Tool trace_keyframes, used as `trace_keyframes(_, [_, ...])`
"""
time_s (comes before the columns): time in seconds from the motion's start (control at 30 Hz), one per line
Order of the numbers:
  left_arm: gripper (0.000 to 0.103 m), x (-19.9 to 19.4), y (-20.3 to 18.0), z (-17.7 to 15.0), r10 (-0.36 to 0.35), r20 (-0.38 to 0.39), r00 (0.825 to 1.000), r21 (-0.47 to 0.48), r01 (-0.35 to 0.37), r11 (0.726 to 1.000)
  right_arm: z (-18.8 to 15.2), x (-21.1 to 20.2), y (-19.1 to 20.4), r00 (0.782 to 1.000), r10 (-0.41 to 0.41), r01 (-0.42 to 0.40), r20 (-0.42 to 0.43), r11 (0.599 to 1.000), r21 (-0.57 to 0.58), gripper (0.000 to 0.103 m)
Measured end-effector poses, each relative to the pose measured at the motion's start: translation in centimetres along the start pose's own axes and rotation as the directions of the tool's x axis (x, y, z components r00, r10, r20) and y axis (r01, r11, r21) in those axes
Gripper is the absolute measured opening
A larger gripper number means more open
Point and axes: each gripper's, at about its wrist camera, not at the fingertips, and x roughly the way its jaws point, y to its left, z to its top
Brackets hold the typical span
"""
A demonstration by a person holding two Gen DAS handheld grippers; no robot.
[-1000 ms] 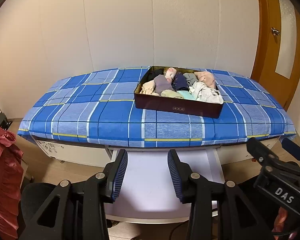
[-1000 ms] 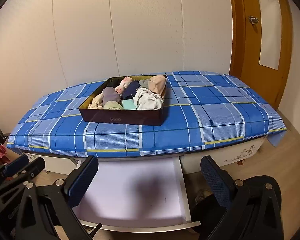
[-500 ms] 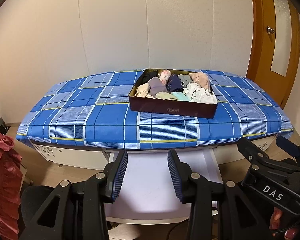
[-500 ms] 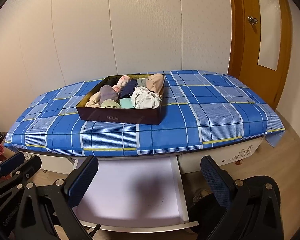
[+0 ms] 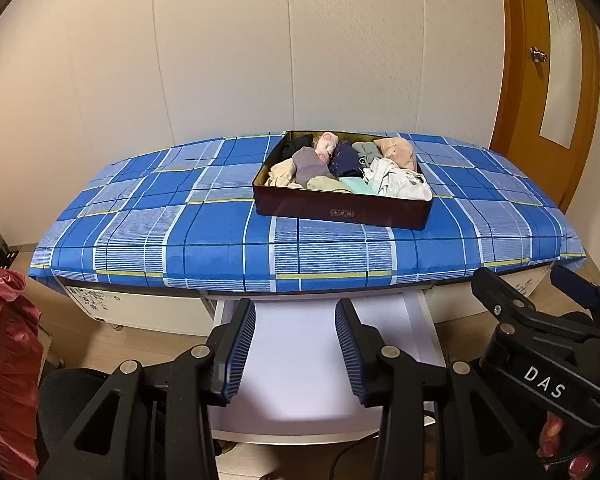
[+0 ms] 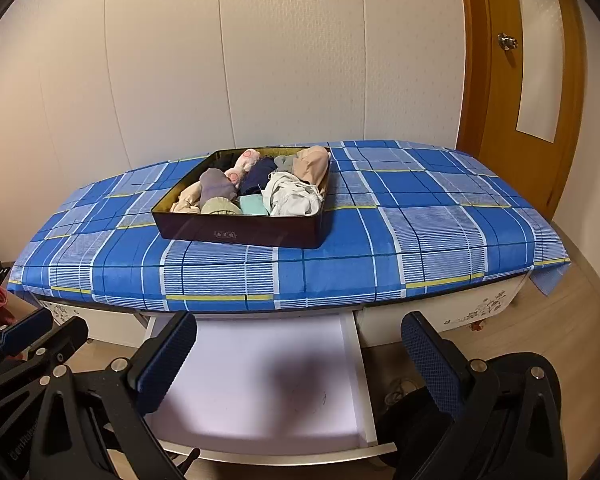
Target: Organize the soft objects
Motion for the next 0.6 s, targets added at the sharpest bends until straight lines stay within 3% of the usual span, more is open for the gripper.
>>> trace_keyframes(0.6, [0.042,0.28,-0.26,-0.18,-0.045,-0.028,0.999,-0.004,0.045,0.999,0.07,0.16,-0.04,1.0,0.001,-0.001,0.007,1.0,-0.005,0.103])
